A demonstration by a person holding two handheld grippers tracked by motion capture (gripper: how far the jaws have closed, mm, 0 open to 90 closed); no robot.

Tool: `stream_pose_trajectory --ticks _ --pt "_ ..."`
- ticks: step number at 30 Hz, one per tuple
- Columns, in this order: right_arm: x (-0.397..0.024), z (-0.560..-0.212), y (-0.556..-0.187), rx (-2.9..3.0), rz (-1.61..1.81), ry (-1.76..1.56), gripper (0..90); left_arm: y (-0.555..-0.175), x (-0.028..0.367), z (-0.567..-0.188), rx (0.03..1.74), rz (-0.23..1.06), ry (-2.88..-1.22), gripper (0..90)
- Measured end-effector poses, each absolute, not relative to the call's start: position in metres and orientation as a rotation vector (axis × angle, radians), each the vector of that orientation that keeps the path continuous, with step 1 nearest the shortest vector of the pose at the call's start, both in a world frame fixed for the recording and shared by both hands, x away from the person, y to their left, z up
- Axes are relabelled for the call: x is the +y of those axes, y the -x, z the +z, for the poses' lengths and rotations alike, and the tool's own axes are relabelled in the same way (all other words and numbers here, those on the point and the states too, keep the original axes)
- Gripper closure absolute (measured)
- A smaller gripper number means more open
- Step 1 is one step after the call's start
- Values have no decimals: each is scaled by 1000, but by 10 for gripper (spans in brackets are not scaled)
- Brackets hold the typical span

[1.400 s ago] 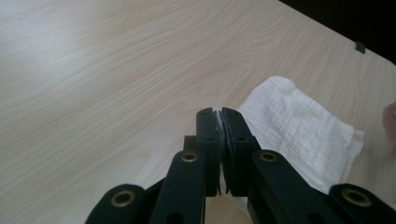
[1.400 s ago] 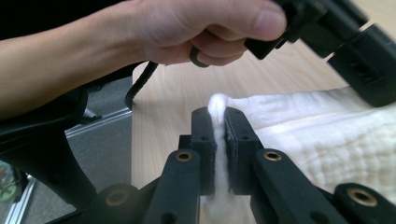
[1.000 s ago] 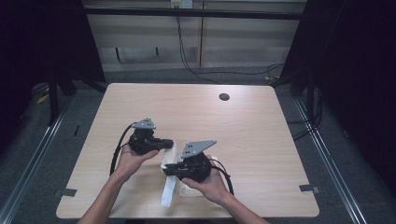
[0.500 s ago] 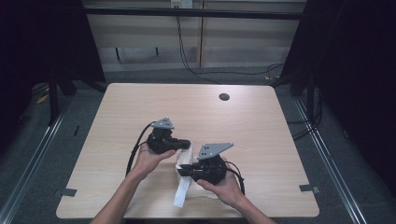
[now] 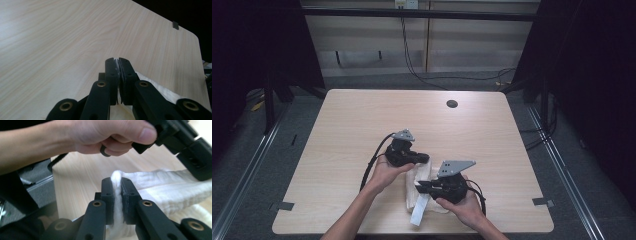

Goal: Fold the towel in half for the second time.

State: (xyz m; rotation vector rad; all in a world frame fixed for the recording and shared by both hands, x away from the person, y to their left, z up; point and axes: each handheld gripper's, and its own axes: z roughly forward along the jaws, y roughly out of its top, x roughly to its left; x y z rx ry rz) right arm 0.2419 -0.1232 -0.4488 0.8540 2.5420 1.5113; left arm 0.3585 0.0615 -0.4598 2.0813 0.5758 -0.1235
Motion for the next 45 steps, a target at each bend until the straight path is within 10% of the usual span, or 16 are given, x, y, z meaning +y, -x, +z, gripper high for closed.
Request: stream_pose_trajectory --ticks 24,45 --pt "-151 -486 -226 2559 1290 -971 668 -357 34 -490 593 -187 -2147 808" --pt "-202 -484 -228 2464 1334 -1173 437 -358 47 -467 587 -122 -2105 406"
